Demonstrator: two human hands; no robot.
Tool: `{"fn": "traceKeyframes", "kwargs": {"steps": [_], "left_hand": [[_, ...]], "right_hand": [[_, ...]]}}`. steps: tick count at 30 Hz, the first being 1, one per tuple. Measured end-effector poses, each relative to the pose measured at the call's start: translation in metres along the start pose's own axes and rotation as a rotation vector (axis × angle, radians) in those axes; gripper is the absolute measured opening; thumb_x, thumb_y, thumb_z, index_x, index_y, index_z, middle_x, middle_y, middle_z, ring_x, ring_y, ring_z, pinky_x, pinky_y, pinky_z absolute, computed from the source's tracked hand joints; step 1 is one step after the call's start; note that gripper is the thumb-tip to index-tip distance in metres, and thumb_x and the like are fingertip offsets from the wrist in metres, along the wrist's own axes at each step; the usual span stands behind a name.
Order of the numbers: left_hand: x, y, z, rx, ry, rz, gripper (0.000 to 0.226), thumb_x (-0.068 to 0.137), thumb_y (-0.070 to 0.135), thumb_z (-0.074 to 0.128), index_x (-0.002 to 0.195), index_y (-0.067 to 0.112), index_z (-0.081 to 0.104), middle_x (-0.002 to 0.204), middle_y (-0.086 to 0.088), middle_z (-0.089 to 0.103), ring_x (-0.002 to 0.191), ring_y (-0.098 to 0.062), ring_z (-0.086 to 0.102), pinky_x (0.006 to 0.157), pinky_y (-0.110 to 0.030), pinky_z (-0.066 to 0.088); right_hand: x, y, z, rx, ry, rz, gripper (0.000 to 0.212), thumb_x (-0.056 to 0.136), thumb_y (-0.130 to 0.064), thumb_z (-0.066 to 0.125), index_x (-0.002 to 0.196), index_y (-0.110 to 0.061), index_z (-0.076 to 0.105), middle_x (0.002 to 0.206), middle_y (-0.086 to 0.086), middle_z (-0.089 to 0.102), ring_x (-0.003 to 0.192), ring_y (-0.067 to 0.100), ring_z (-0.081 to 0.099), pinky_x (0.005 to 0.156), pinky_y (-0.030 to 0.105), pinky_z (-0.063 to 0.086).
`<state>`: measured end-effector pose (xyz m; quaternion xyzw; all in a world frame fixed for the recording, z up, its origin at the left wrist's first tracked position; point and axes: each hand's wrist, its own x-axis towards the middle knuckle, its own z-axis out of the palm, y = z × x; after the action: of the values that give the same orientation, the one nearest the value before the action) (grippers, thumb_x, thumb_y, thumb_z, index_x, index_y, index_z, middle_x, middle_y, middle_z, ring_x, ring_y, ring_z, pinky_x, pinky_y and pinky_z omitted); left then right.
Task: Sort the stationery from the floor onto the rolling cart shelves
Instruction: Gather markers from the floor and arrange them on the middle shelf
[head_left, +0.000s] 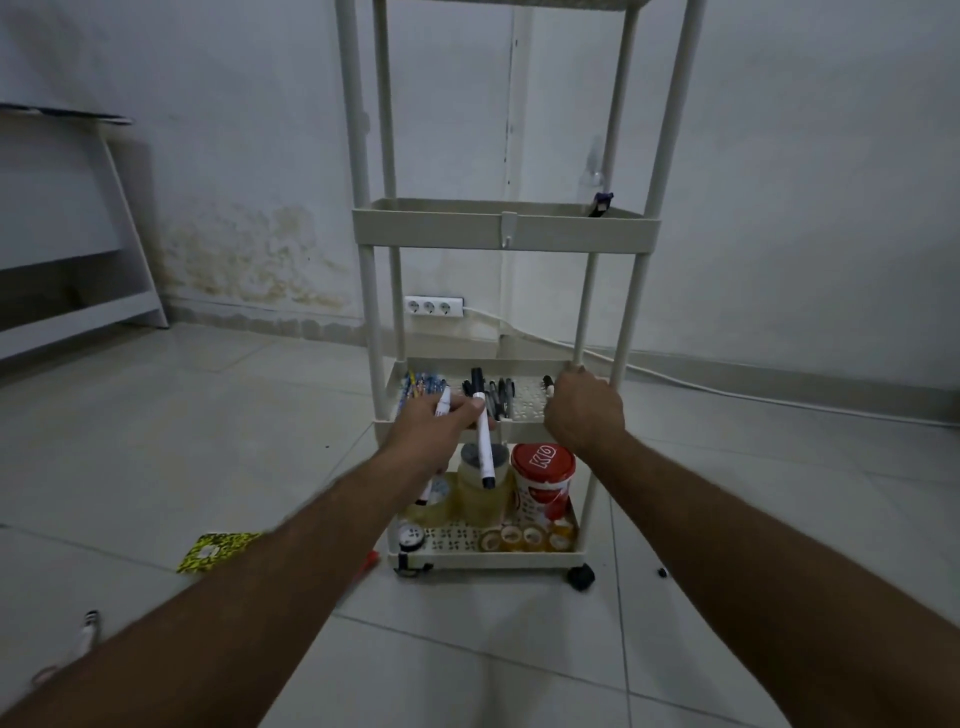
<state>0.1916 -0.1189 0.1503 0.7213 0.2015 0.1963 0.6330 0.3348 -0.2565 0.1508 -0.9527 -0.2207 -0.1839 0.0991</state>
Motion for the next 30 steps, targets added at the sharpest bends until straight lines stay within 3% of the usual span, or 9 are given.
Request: {"fn": "traceKeyframes", "kwargs": {"steps": [3,5,8,11,14,20,22,25,30], "left_hand": [[0.002,-0.001,-0.001,0.002,-0.021,-0.015,0.021,0.098,0.035,0.063,0.094,0.018,0.074,0.099,-0.003,0.078,0.043,-0.005,0.04,0.047,-0.024,0.031],[0.004,-0.001,-0.002,-0.009,-0.022,-0.012,0.021,0.098,0.035,0.063,0.097,0.017,0.075,0.1,-0.001,0.078,0.04,-0.006,0.037,0.046,-0.024,0.03],[0.008,-0.002,-0.003,0.004,0.005,-0.003,0.021,0.097,0.038,0.064,0.1,0.02,0.073,0.098,0.0,0.077,0.045,-0.012,0.036,0.049,-0.025,0.031],[0.013,-0.004,-0.001,-0.028,0.013,0.005,0.018,0.096,0.039,0.064,0.099,0.022,0.072,0.099,-0.007,0.077,0.047,-0.013,0.037,0.049,-0.027,0.031],[0.017,-0.003,0.002,-0.075,0.013,0.024,0.02,0.097,0.039,0.064,0.102,0.021,0.073,0.1,-0.01,0.076,0.042,-0.011,0.037,0.044,-0.025,0.031],[0.019,0.004,0.002,-0.292,-0.124,-0.162,0.025,0.1,0.039,0.051,0.107,0.015,0.058,0.103,-0.009,0.073,0.045,-0.011,0.036,0.043,-0.02,0.029],[0.022,0.001,0.001,-0.399,-0.132,-0.223,0.024,0.101,0.034,0.042,0.099,0.014,0.054,0.095,-0.014,0.068,0.046,-0.014,0.04,0.044,-0.02,0.031],[0.026,-0.006,0.002,-0.446,-0.094,-0.246,0.021,0.101,0.023,0.034,0.108,0.01,0.049,0.091,-0.016,0.064,0.051,-0.017,0.04,0.045,-0.023,0.032],[0.024,-0.009,0.006,-0.43,-0.064,-0.233,0.026,0.106,0.019,0.04,0.115,0.0,0.055,0.09,-0.014,0.058,0.06,-0.019,0.047,0.045,-0.025,0.047]], "right_hand": [[-0.005,0.007,0.0,0.142,0.061,-0.069,0.011,0.094,-0.015,0.06,0.093,-0.007,0.068,0.088,0.009,0.07,0.072,0.019,0.064,0.061,0.029,0.05],[-0.015,0.008,-0.002,0.402,0.052,-0.147,0.029,0.099,-0.031,0.057,0.083,-0.01,0.068,0.073,0.002,0.066,0.058,0.01,0.058,0.055,0.025,0.048],[-0.038,-0.001,-0.012,0.772,-0.189,-0.252,0.049,0.098,-0.053,0.053,0.079,-0.011,0.068,0.068,0.008,0.065,0.054,0.019,0.059,0.052,0.032,0.05],[-0.052,-0.014,-0.015,0.846,-0.353,-0.306,0.027,0.096,-0.042,0.061,0.093,-0.017,0.07,0.081,0.001,0.072,0.071,0.011,0.07,0.063,0.028,0.059],[-0.051,-0.021,-0.01,0.888,-0.282,-0.267,0.014,0.097,-0.03,0.064,0.098,-0.017,0.07,0.084,-0.001,0.072,0.074,0.008,0.07,0.066,0.024,0.06],[-0.008,-0.006,0.007,0.574,0.005,0.002,0.02,0.098,-0.025,0.061,0.09,-0.008,0.068,0.074,0.0,0.063,0.056,0.008,0.062,0.044,0.017,0.045],[0.016,0.006,0.007,0.423,0.021,0.06,0.02,0.095,-0.02,0.062,0.094,0.0,0.067,0.082,0.011,0.067,0.067,0.021,0.068,0.052,0.029,0.055],[0.031,0.01,0.009,0.155,0.044,0.016,0.016,0.091,-0.015,0.062,0.102,-0.005,0.068,0.098,0.015,0.07,0.089,0.03,0.07,0.069,0.033,0.055],[0.013,0.001,0.01,0.014,0.064,-0.038,0.018,0.097,-0.004,0.053,0.107,-0.002,0.068,0.105,0.017,0.068,0.09,0.031,0.07,0.071,0.037,0.055]]}}
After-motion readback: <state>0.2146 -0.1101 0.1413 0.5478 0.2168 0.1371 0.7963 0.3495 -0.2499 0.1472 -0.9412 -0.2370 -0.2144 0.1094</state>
